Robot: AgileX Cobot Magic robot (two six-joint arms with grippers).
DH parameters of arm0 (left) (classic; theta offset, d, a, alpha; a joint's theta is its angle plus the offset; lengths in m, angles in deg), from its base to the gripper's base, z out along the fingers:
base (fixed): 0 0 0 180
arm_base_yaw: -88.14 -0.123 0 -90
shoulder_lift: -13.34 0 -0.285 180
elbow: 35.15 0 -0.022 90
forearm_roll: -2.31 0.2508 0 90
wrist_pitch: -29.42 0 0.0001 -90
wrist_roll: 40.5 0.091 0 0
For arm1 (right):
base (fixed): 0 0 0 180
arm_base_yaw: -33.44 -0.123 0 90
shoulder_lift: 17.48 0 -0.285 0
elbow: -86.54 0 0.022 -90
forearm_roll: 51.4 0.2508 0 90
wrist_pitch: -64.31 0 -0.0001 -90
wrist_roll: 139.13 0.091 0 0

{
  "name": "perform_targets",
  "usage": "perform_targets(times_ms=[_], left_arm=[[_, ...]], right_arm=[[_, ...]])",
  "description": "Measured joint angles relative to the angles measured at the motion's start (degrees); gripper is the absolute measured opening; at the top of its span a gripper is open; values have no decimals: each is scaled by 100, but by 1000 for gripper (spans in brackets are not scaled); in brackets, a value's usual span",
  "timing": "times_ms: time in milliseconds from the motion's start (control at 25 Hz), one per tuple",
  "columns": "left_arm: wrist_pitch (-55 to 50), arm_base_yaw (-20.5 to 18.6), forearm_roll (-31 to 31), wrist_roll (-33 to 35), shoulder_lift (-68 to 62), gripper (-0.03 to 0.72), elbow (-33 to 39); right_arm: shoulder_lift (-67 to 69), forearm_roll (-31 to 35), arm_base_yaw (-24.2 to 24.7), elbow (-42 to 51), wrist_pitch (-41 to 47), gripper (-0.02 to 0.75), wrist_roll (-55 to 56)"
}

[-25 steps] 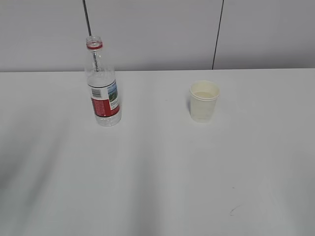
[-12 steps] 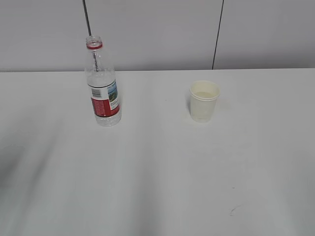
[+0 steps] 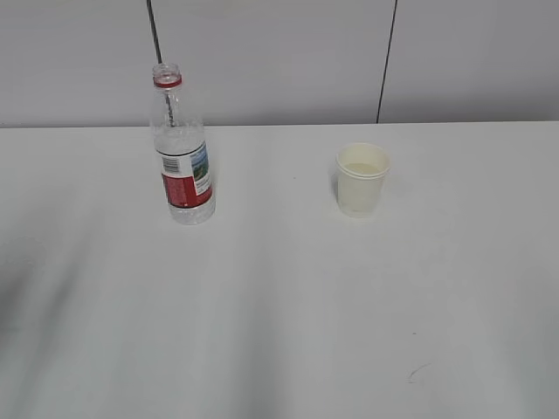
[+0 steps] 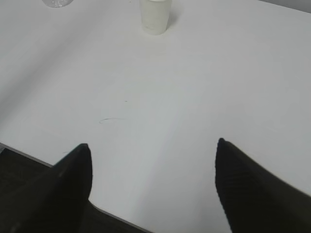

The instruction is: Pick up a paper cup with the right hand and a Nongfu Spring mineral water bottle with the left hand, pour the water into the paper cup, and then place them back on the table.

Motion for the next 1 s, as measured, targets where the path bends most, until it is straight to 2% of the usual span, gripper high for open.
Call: perform_targets(times_ms=[120, 200, 280, 400, 520, 720, 840, 1000], left_arm=[[-192, 0, -2080, 2216, 0, 404, 0], [-397, 0, -3232, 3380, 0, 404, 0], [-670, 4, -4241, 4347, 11, 404, 0], [-1323, 117, -5265, 5383, 186, 404, -27], [-2184, 403, -5914, 5978, 566, 404, -268], [-4031, 842, -6546, 6675, 1316, 404, -918], [-5320, 926, -6826, 7015, 1731, 404, -1225], [-6417, 933, -7107, 7550, 2332, 404, -1445]], right_arm=[[0, 0, 0, 0, 0, 583, 0], [0, 0, 0, 0, 0, 583, 0], [0, 0, 0, 0, 0, 583, 0], [0, 0, 0, 0, 0, 583, 0], [0, 0, 0, 0, -12, 583, 0], [0, 0, 0, 0, -12, 583, 0], [0, 0, 0, 0, -12, 583, 0], [0, 0, 0, 0, -12, 583, 0]])
